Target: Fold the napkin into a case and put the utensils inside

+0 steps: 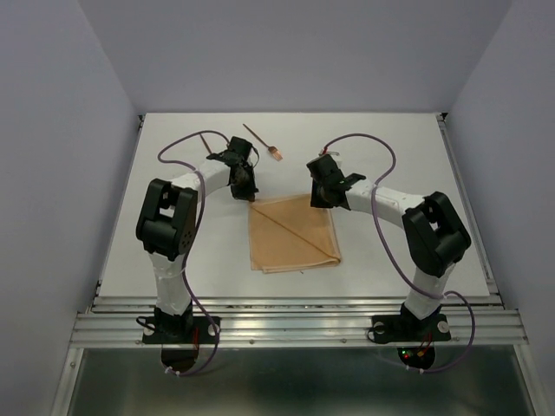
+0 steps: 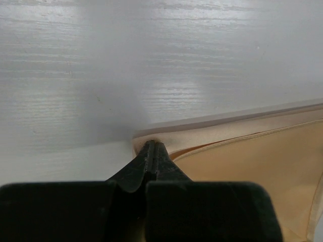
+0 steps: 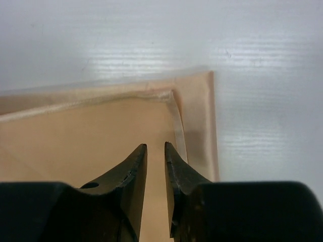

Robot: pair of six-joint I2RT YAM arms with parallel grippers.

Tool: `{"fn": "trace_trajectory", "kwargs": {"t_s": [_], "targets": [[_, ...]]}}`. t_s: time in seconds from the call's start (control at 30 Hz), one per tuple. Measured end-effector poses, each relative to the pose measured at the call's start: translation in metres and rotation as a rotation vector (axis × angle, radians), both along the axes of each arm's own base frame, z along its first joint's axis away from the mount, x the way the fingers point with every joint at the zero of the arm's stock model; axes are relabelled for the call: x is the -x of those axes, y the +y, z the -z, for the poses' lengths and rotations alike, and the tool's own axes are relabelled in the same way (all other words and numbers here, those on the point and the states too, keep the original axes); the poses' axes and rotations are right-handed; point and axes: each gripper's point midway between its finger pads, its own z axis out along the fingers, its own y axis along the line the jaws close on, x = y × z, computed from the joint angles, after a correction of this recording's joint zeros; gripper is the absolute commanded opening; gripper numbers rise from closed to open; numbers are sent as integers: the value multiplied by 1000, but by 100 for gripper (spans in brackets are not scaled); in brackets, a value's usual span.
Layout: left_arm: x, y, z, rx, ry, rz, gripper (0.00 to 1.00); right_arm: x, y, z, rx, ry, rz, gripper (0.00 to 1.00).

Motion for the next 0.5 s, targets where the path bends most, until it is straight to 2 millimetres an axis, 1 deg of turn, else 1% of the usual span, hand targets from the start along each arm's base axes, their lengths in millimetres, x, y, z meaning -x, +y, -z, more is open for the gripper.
{"fn": "trace_trajectory", "kwargs": {"t_s": [0.13, 0.2, 0.27, 0.37, 0.43, 0.5], "targets": [[3, 0, 11, -3, 29, 7, 0, -19, -3, 2, 22, -7, 5, 31], [3, -1, 13, 0, 33, 9, 0, -24, -2, 4, 32, -6, -1, 35], [4, -1, 13, 2, 35, 11, 0, -29, -2, 8, 45, 1, -4, 36], [4, -2, 13, 4, 36, 13, 0, -34, -2, 15, 61, 9, -7, 36], [4, -2, 13, 4, 36, 13, 0, -33, -4, 21, 77, 23, -10, 36], [4, -2, 13, 3, 36, 14, 0, -31, -5, 23, 84, 32, -9, 36]]}}
